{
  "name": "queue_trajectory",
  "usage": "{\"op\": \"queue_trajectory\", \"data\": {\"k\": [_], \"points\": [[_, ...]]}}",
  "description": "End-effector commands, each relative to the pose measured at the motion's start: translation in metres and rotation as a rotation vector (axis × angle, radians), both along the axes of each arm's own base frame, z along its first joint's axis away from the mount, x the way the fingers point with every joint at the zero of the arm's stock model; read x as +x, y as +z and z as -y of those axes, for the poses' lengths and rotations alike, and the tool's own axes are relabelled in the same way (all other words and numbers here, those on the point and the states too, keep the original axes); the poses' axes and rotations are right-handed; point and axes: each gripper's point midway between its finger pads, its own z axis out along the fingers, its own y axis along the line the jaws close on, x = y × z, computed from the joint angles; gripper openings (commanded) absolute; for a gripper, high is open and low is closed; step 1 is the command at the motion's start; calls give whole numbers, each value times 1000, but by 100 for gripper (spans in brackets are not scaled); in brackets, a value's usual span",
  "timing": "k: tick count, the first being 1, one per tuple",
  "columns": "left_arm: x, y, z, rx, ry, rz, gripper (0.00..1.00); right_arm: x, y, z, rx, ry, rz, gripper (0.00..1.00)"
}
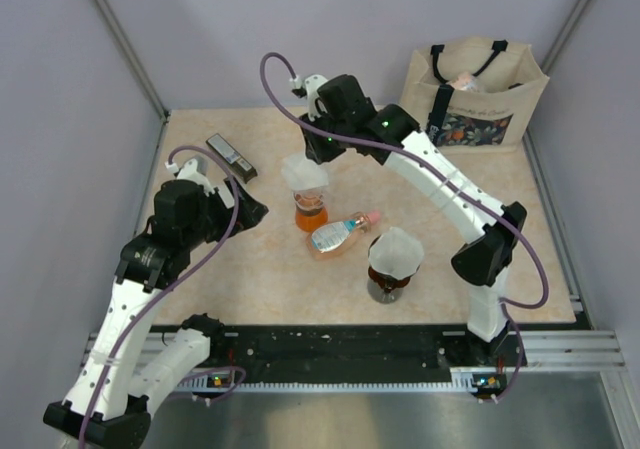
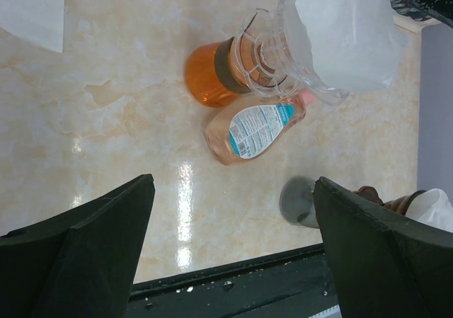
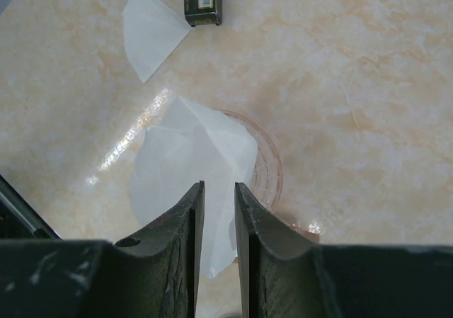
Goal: Place the coffee filter in the dripper
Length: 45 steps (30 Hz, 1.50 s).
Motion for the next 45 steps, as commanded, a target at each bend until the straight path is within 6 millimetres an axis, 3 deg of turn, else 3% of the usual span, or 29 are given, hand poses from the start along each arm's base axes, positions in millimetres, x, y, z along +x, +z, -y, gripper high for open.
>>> {"op": "queue_trajectory", "data": {"k": [1, 5, 18, 32, 39, 45], "points": [[5, 6, -2, 9, 7, 43, 99, -5, 0, -10, 8, 30, 11, 24], [5, 4, -3, 13, 11, 39, 99, 1, -23, -11, -39, 17, -16, 23], [5, 1, -4, 22, 10, 31, 99, 4, -68, -20, -102, 42, -92, 21], [7, -1, -4, 31, 11, 24, 99, -11, -66, -28, -134, 79, -68, 20], [9, -2, -5, 35, 15, 22, 99, -9, -86, -16, -210, 38, -93, 20], [9, -3, -4, 37, 12, 15, 99, -11, -98, -20, -219, 53, -120, 19]]}}
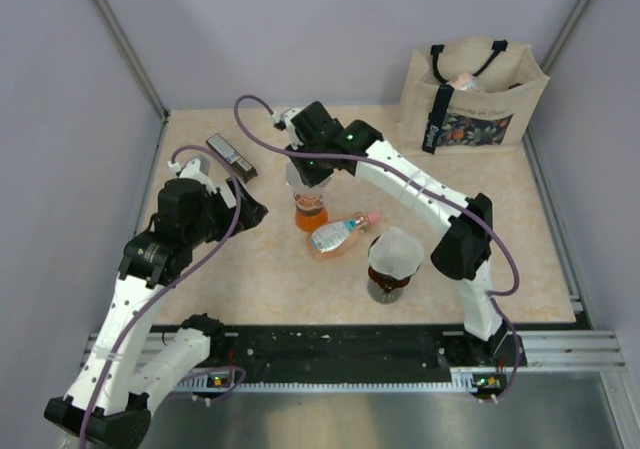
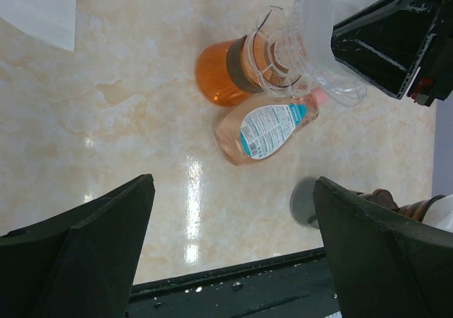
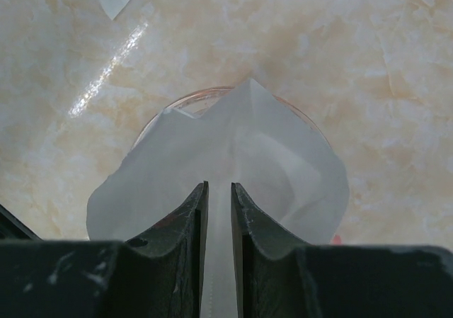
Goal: Place the coffee filter in the dripper
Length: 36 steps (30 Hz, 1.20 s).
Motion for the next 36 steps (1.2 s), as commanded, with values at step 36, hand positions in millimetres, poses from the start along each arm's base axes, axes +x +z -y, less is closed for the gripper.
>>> {"op": "queue_trajectory", "data": {"k": [36], "points": [[5, 6, -4, 17, 13, 30, 99, -1, -63, -3, -100, 13, -104, 19]]}}
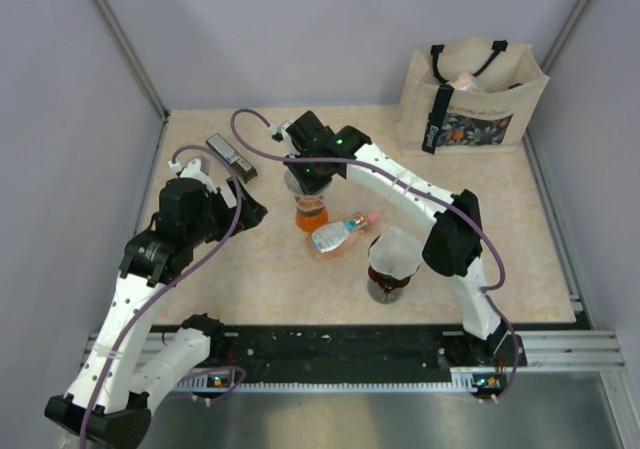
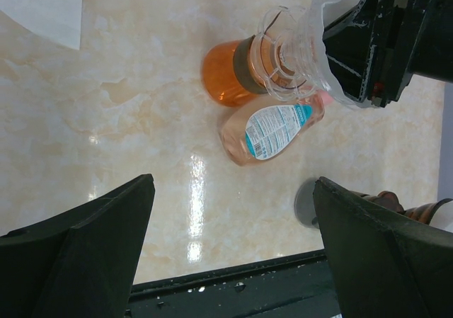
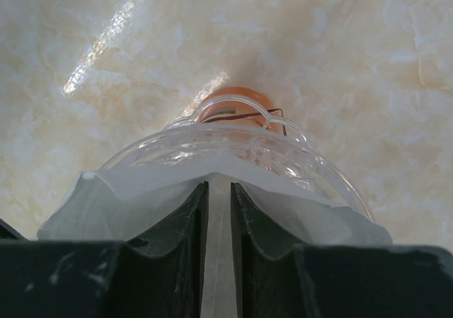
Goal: Place the coffee filter in the dripper
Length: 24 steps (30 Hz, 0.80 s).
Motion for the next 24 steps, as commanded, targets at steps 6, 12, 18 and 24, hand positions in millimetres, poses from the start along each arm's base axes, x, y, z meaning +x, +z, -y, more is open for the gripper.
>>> {"op": "queue_trajectory", "data": {"k": [6, 12, 18, 24], "points": [[3, 10, -3, 8, 12, 41, 99, 3, -26, 2, -51, -21, -30, 19], [3, 10, -4, 10, 14, 45, 99, 4, -30, 4, -71, -25, -31, 19], [2, 8, -6, 17, 17, 44, 99, 6, -24, 2, -61, -29, -24, 20], [1, 7, -5, 15, 15, 43, 99, 9, -4, -1, -31, -36, 6, 23]]}}
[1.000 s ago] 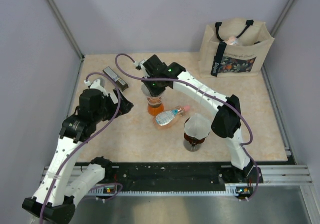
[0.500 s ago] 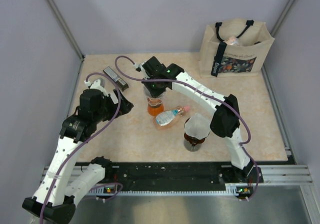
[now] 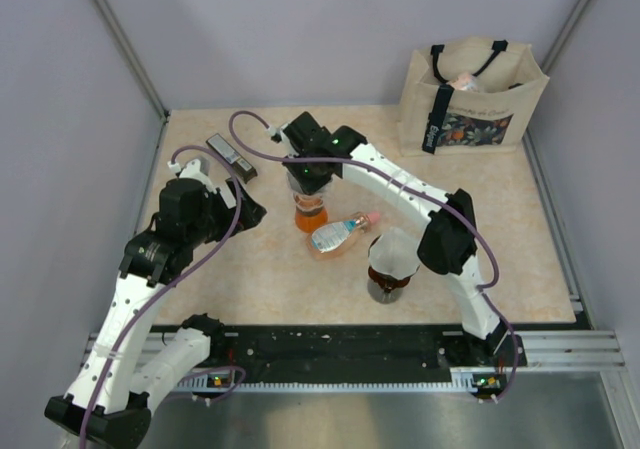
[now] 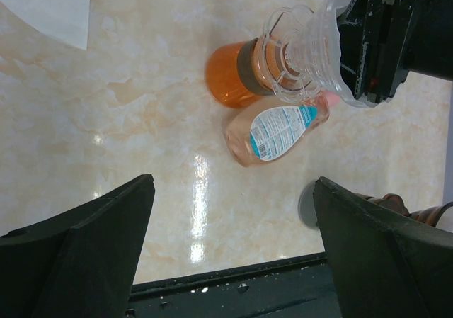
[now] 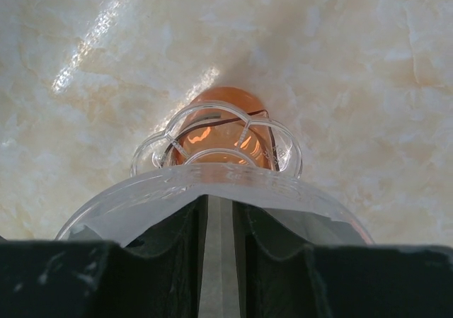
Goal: Place the coffee filter in the dripper
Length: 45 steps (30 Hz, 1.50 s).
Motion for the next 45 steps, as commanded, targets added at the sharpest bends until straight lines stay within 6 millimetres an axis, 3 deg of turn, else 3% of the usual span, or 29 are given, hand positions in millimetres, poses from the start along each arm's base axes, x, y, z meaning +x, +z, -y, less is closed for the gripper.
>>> {"op": "queue_trajectory", "data": {"k": [1, 8, 11, 16, 26, 30, 45], "points": [[1, 8, -2, 2, 3, 46, 99, 4, 10, -2, 9, -22, 13, 23], [0, 8, -1, -3, -3, 48, 99, 7, 35, -4, 58, -27, 51, 24], [0, 8, -2, -2, -2, 48, 99, 8, 42, -5, 71, -30, 64, 18], [-1, 9, -1, -6, -6, 51, 99, 7, 49, -4, 78, -32, 75, 18], [-1, 10, -1, -8, -9, 54, 99, 6, 62, -4, 99, -27, 97, 27], [-2, 11, -1, -8, -6, 57, 99, 6, 63, -5, 98, -28, 103, 36], [-3, 13, -2, -4, -7, 62, 99, 3, 69, -5, 91, -18, 120, 41]]}}
